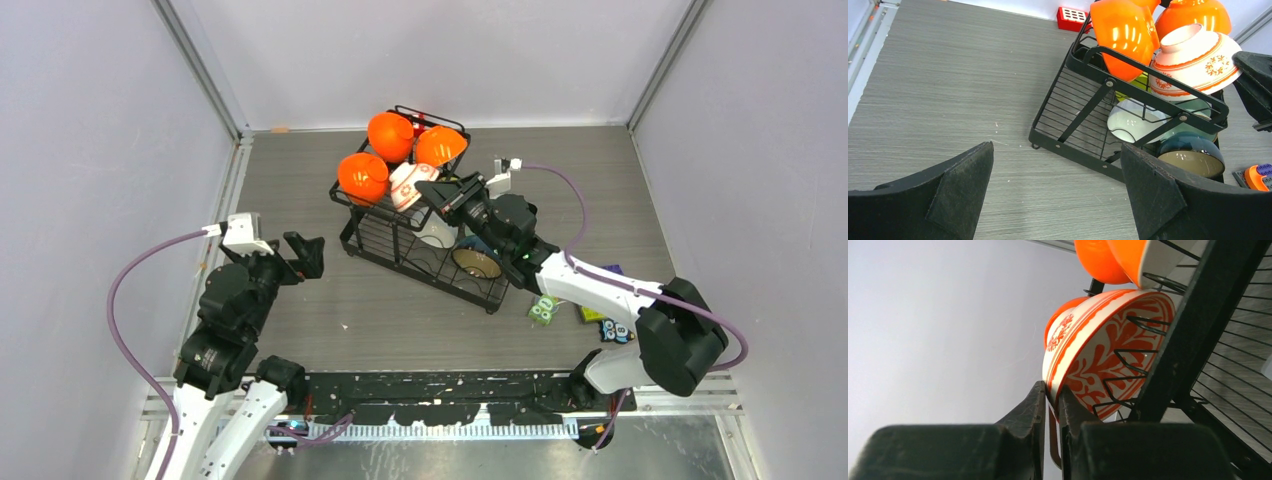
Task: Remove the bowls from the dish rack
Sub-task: Pick up the bowl from the dish rack.
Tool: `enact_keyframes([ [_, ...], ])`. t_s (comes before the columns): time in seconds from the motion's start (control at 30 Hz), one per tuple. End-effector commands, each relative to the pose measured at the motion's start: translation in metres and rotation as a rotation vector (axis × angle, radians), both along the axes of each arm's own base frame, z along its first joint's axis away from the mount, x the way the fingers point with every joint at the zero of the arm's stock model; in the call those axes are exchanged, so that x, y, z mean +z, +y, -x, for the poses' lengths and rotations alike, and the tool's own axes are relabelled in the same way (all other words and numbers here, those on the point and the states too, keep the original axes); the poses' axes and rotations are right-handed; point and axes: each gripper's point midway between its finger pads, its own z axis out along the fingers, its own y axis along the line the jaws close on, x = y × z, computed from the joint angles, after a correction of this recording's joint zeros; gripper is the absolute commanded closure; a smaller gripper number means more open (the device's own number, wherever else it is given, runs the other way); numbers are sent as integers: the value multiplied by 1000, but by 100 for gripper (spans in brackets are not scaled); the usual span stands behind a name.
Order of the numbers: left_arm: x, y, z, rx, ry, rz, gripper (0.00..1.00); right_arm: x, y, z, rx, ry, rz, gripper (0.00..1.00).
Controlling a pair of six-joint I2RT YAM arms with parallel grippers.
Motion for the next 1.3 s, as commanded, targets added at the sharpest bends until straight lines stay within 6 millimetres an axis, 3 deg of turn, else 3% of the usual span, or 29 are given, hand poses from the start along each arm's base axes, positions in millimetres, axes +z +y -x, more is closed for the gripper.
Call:
enact_keyframes([
  [0.0,10,-1,-4,7,-38,23,1,12,3,0,9,-55,-24,92],
  [0.1,11,-1,-4,7,-40,23,1,14,4,3,20,-77,-23,99],
  [0.7,8,-1,-6,12,-29,19,1,19,6,13,88,-198,-46,99],
  [1.27,7,0,-6,18,-29,16,1,61,0,19,156,-354,-220,99],
])
